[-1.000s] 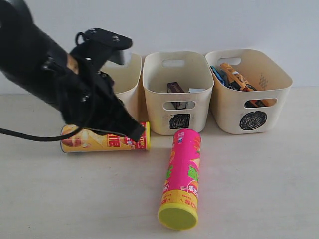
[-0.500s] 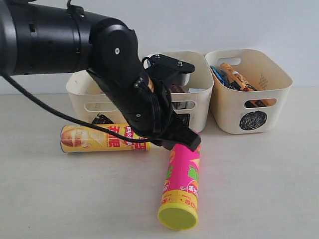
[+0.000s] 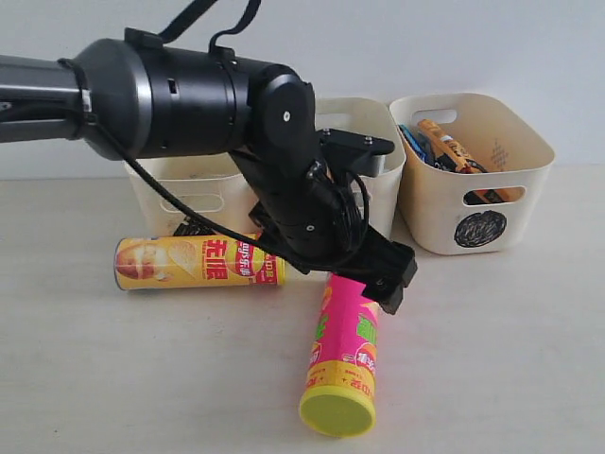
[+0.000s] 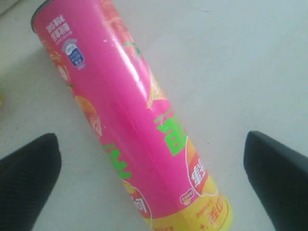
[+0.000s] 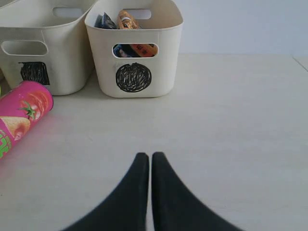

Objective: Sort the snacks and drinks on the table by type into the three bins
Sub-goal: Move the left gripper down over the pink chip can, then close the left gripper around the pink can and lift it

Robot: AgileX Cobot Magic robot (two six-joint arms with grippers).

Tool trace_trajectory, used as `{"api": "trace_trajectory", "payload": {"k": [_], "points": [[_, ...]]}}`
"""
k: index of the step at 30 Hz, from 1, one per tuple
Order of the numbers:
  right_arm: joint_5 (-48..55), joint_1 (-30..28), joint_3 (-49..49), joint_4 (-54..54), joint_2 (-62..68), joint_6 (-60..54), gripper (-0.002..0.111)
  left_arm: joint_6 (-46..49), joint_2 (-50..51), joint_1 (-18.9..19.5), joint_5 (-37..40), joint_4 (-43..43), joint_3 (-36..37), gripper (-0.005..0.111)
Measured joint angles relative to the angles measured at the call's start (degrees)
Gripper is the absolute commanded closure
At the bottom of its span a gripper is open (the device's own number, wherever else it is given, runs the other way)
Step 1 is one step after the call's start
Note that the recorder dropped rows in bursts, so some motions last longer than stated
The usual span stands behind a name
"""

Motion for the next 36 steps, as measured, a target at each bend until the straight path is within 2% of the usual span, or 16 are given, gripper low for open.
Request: {"api": "trace_trajectory", "payload": {"k": [15, 30, 31, 33, 35, 36], "points": [[0.0, 0.0, 0.0, 0.0, 0.0, 0.0, 0.108, -6.0, 11.2, 0.0, -0.2, 3.1, -8.4, 0.009], [0.0, 0.0, 0.0, 0.0, 0.0, 0.0, 0.108, -7.6, 16.3, 0.0, 1.5, 5.9, -9.4, 0.01], [0.0, 0.0, 0.0, 0.0, 0.0, 0.0, 0.108, -7.6, 16.7, 0.0, 1.5, 5.9, -9.4, 0.013], [0.0, 0.0, 0.0, 0.0, 0.0, 0.0, 0.108, -7.6, 17.5, 0.0, 1.6, 5.9, -9.4, 0.026], [0.0, 0.0, 0.0, 0.0, 0.0, 0.0, 0.108, -7.6, 17.7, 0.0, 1.6, 5.9, -9.4, 0.055], [0.0, 0.0, 0.0, 0.0, 0.0, 0.0, 0.108, -7.8, 17.7, 0.0, 1.7, 5.9, -9.4, 0.075]]}}
